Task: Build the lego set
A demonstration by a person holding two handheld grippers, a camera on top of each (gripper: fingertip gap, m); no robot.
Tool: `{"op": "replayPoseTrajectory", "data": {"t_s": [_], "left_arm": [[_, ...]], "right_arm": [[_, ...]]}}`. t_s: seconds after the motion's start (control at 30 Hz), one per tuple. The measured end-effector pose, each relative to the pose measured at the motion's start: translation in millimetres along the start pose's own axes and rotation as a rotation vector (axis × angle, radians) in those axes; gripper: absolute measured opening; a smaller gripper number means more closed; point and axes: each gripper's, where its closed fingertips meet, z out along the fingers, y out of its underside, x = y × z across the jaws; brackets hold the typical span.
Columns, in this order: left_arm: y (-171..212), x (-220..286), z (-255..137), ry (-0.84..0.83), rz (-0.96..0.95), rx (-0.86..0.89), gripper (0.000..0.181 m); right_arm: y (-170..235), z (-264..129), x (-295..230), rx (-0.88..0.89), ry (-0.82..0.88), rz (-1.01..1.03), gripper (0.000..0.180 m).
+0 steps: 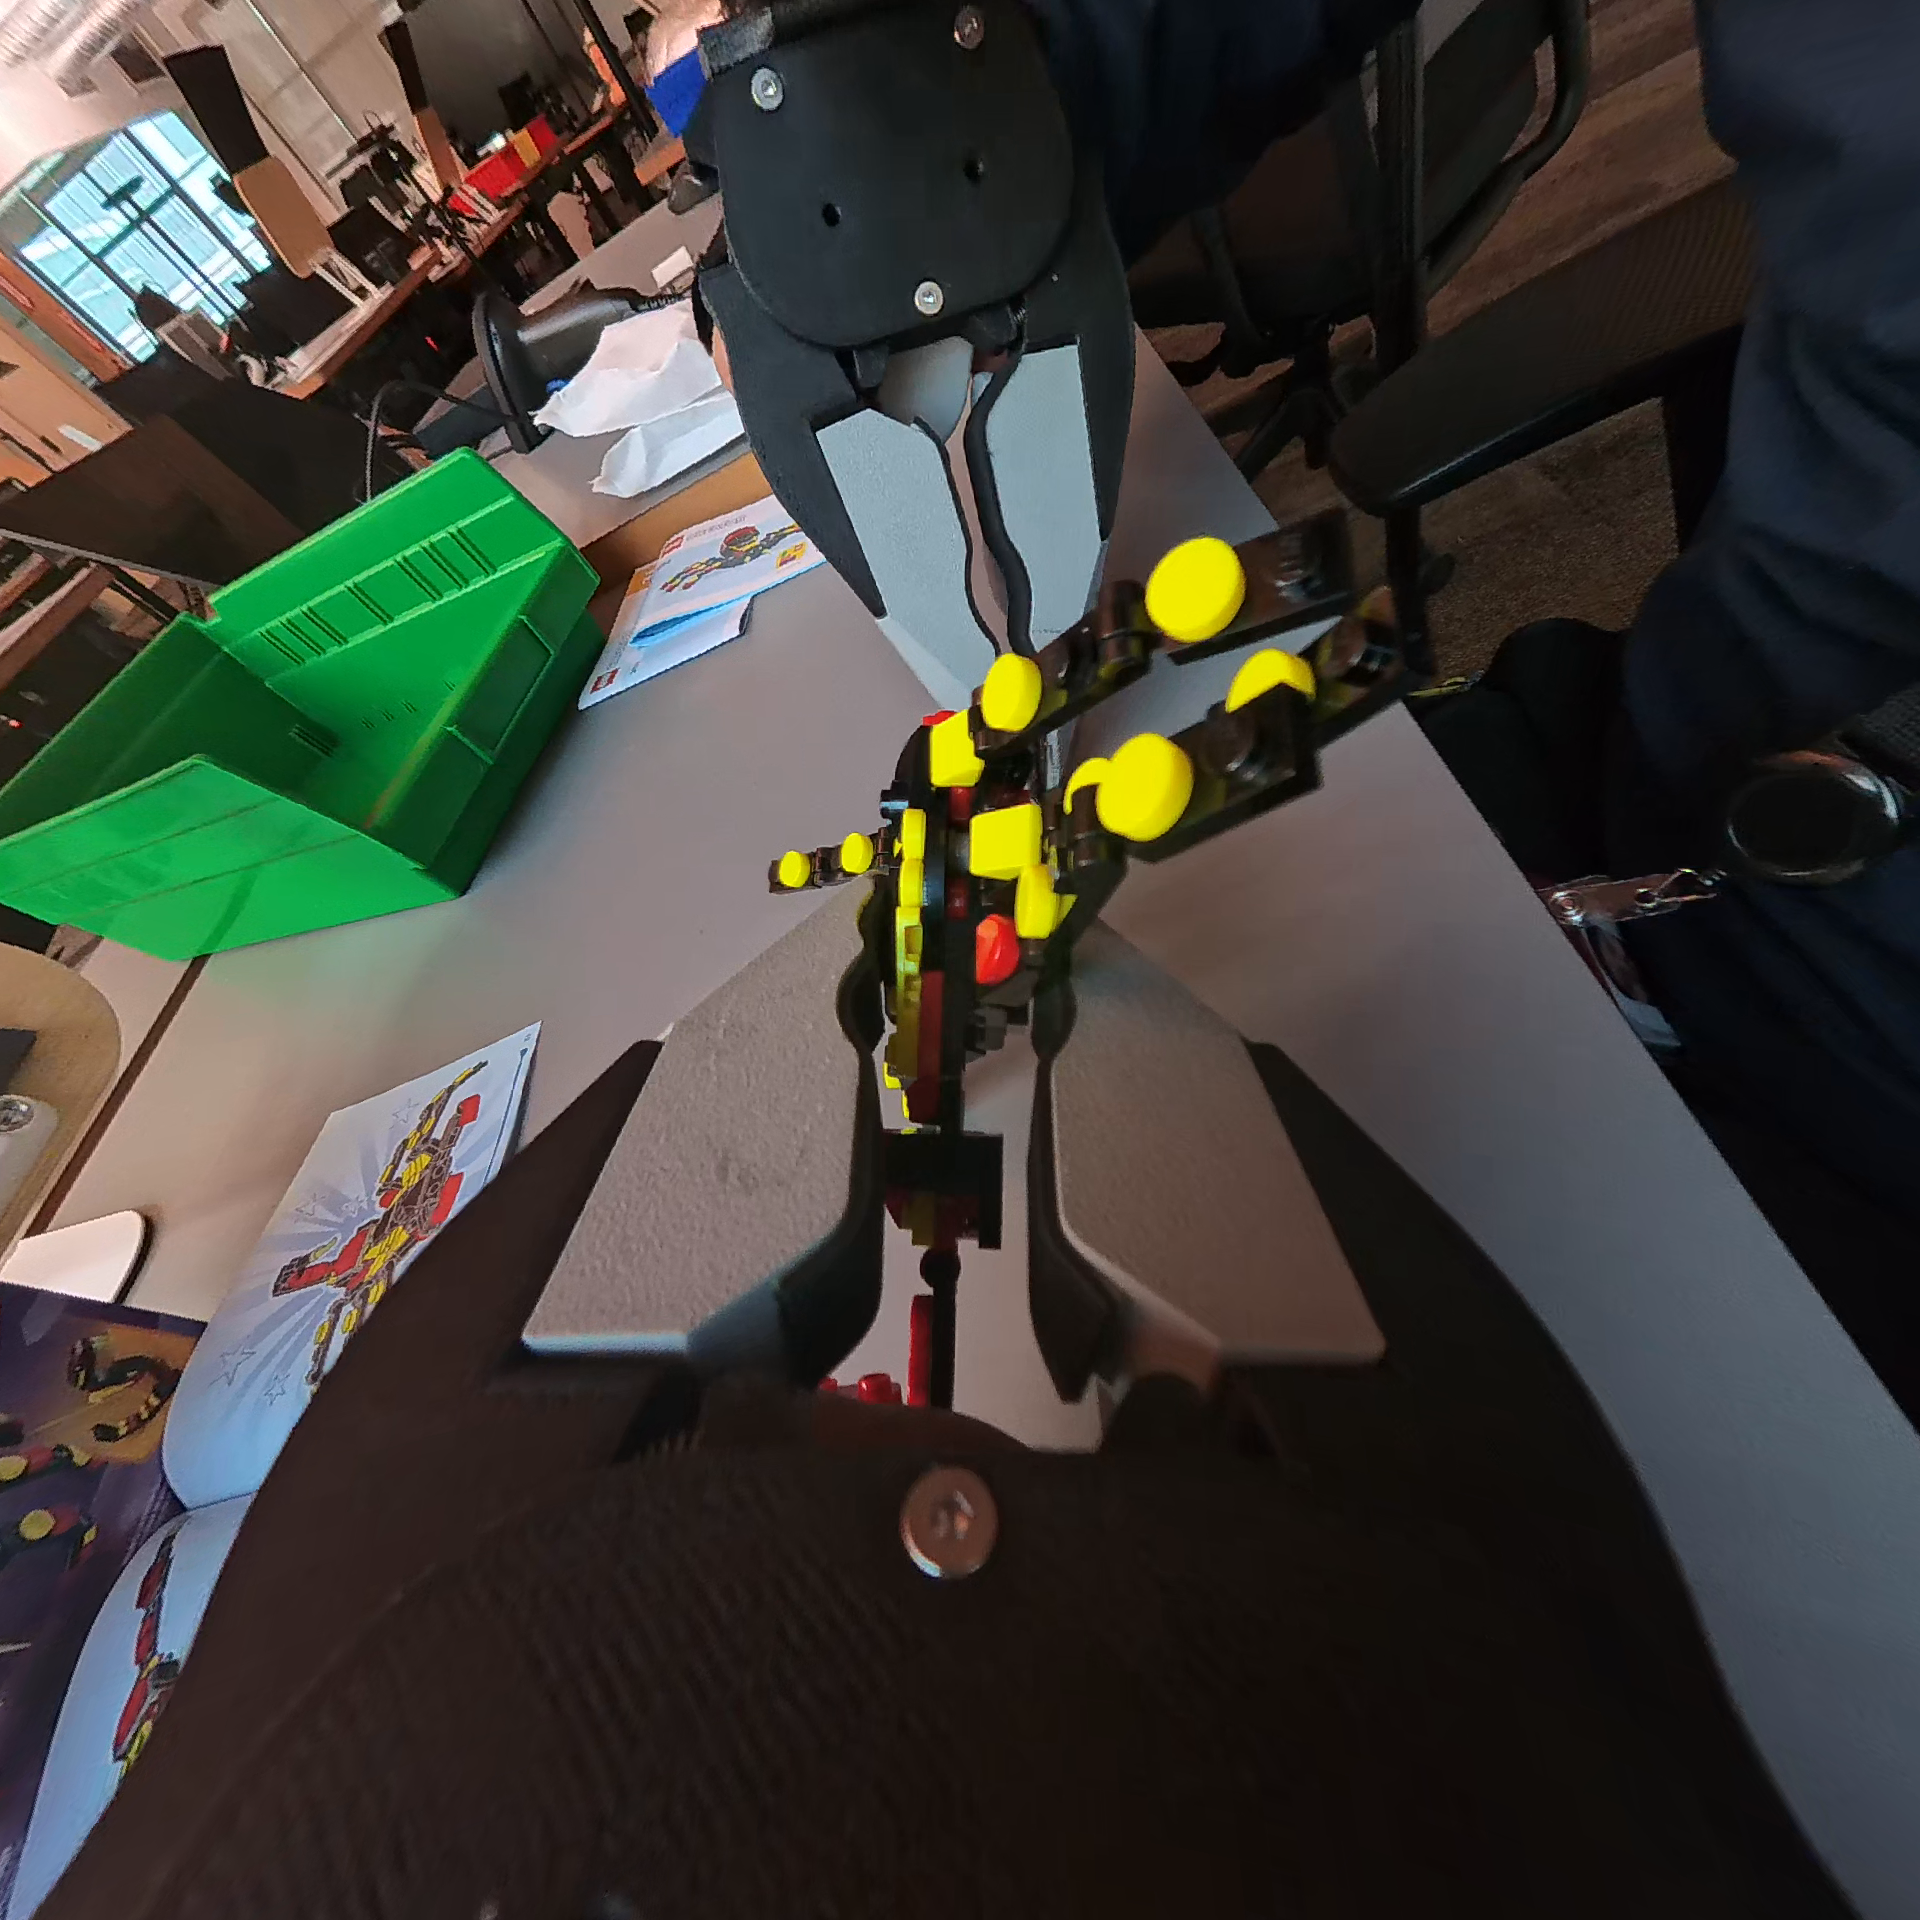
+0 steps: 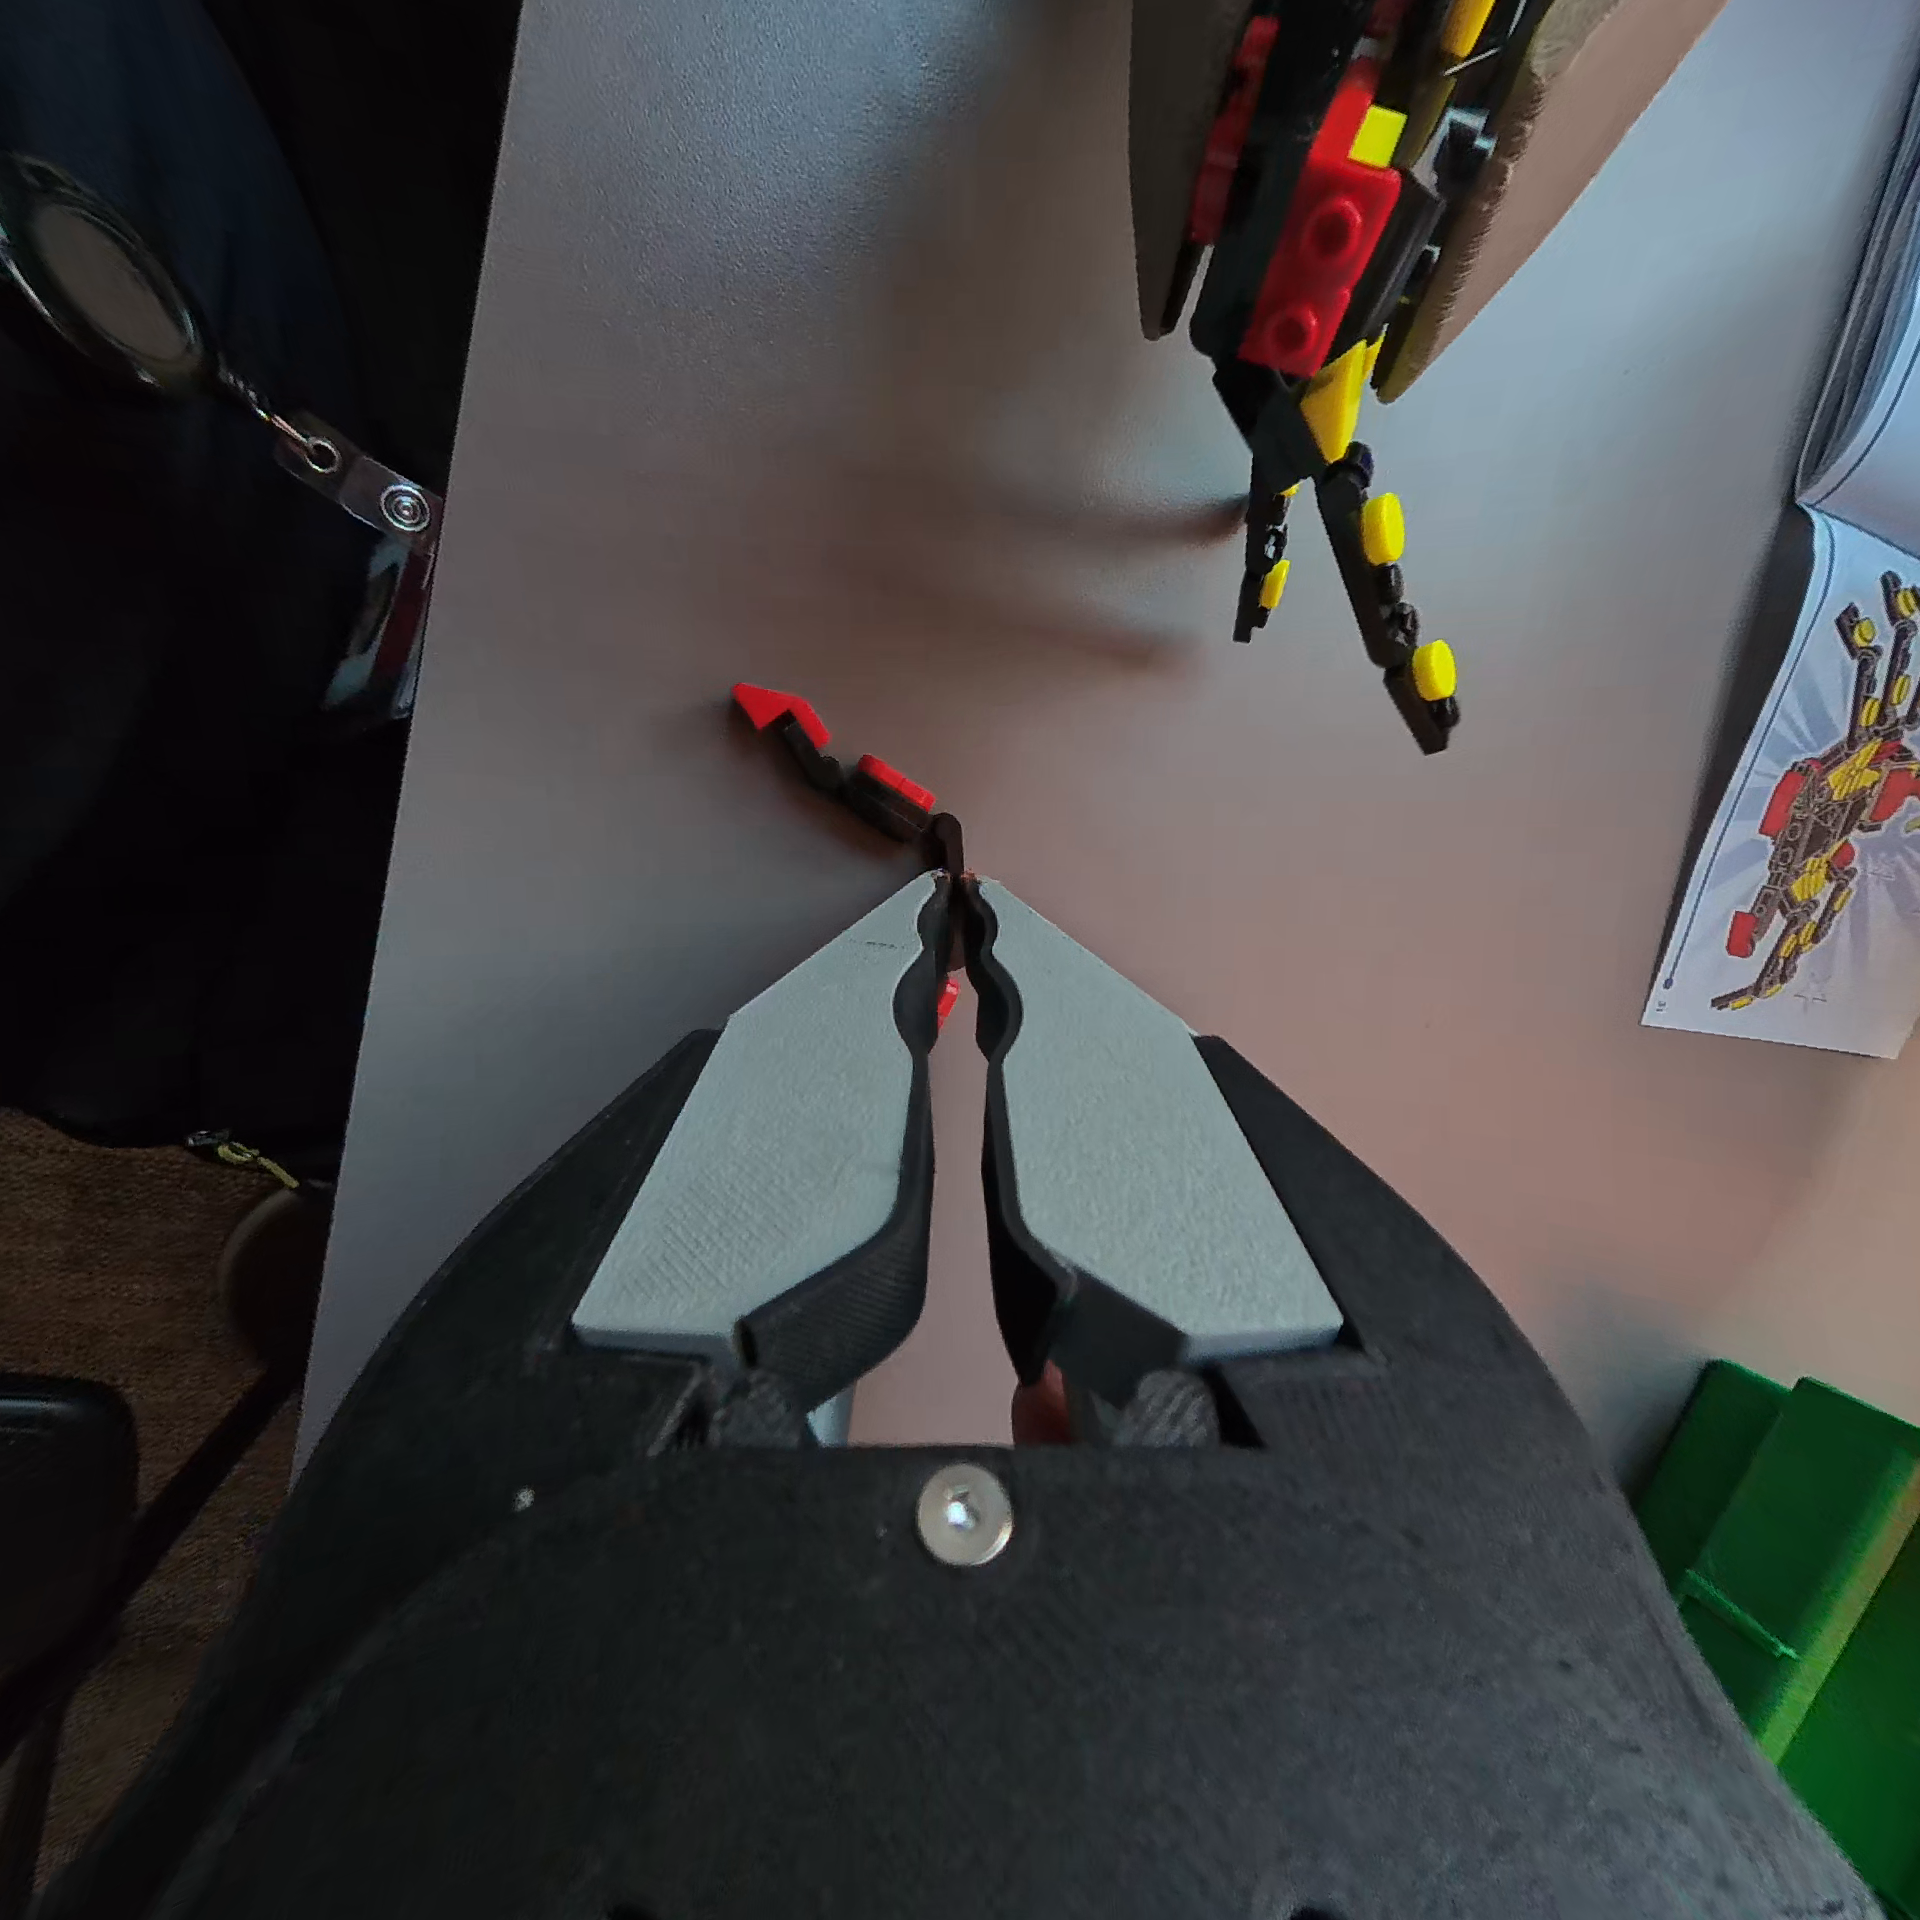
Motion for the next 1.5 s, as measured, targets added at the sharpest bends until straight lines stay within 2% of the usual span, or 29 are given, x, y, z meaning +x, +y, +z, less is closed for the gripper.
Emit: {"op": "replayPoseTrajectory", "data": {"t_s": [0.03,0.13,0.47,0.7,0.83,1.0,1.13,1.17,1.23,1.37,1.5], "left_arm": [[0.5,0.3,0.4,0.002,0.001,-0.002,0.022],[0.8,1.4,1.4,0.007,-0.002,-0.002,0.022],[2.6,-1.1,-0.1,0.0,-0.011,-0.006,0.022],[2.8,0.2,0.2,0.001,-0.004,-0.01,0.022],[3.3,-3.0,2.3,-0.027,0.011,-0.015,0.022],[6.7,-10.1,5.2,-0.111,0.096,-0.048,0.022],[13.0,-10.1,11.9,-0.143,0.165,-0.098,0.023],[15.3,-10.0,13.4,-0.153,0.191,-0.116,0.023],[19.6,-10.9,15.1,-0.18,0.246,-0.147,0.023],[24.7,-19.4,15.0,-0.26,0.347,-0.191,0.023],[29.8,-31.7,12.0,-0.367,0.495,-0.259,0.023]], "right_arm": [[0.0,0.4,0.6,0.002,-0.001,-0.005,0.0],[1.4,1.7,3.7,0.006,-0.023,-0.017,0.0],[11.2,7.2,14.7,-0.018,-0.262,0.113,0.0],[14.2,-3.3,19.7,0.002,-0.194,0.21,0.0],[11.8,-11.6,25.5,0.064,-0.118,0.268,0.02],[19.0,-15.6,33.5,0.069,-0.016,0.25,0.023],[21.5,-2.2,34.4,0.02,-0.052,0.272,0.026],[23.8,1.9,34.1,0.004,-0.068,0.279,0.025],[21.5,5.0,32.7,0.03,-0.122,0.307,0.004],[19.8,4.8,32.2,0.066,-0.222,0.397,0.001],[12.0,-5.6,39.4,0.228,-0.315,0.526,0.001]]}}
